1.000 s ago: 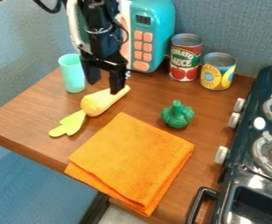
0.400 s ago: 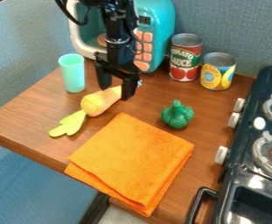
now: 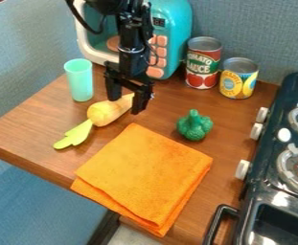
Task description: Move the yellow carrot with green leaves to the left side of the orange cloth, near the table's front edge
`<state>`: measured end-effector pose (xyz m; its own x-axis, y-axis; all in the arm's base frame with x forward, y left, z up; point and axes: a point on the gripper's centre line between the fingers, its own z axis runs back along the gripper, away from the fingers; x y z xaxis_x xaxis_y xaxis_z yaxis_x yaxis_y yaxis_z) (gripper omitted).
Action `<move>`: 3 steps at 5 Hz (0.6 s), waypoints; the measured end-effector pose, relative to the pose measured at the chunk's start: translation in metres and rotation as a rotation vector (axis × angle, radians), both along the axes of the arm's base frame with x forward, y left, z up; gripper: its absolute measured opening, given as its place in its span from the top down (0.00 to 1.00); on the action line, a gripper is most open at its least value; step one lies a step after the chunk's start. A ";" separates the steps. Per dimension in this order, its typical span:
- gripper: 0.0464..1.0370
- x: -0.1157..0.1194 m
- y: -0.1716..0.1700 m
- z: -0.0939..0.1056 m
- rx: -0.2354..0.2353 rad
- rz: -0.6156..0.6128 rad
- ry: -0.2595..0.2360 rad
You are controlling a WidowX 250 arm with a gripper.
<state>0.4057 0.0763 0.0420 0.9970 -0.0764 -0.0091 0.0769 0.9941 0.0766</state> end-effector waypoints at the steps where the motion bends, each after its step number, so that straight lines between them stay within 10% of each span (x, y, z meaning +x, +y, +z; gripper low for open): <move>1: 0.03 0.000 0.000 0.002 0.000 -0.001 0.003; 3: 0.03 0.000 0.004 -0.001 0.014 0.000 0.016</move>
<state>0.4054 0.0801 0.0414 0.9967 -0.0762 -0.0261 0.0783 0.9929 0.0893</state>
